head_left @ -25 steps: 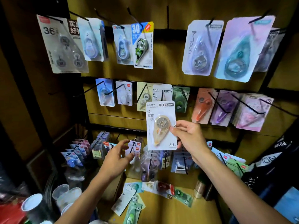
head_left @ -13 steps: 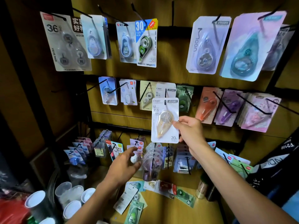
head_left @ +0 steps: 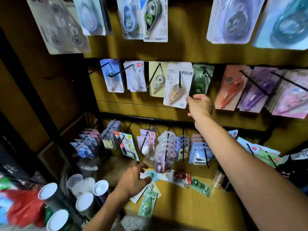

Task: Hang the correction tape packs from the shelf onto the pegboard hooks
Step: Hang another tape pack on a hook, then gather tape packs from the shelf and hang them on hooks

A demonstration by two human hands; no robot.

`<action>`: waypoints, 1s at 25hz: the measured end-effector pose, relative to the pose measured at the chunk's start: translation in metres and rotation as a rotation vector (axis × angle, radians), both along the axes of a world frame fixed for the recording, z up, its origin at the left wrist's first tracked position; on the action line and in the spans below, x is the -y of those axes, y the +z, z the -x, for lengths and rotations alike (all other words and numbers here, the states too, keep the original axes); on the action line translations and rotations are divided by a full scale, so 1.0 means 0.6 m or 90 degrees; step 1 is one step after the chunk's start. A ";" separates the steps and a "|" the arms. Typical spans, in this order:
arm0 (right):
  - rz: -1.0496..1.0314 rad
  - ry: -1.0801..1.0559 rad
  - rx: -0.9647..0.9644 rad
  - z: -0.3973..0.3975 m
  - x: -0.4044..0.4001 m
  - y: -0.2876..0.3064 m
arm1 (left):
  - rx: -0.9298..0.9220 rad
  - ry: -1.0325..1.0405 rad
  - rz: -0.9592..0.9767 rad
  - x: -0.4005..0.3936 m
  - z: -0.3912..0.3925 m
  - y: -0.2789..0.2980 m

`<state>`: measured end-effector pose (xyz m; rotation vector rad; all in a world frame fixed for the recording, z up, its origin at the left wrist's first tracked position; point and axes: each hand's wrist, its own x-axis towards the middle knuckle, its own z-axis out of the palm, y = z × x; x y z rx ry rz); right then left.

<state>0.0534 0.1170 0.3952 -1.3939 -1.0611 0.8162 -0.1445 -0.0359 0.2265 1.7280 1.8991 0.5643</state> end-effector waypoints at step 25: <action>0.592 0.080 0.027 -0.082 0.327 -0.914 | -0.194 0.086 0.203 -0.194 0.055 -0.648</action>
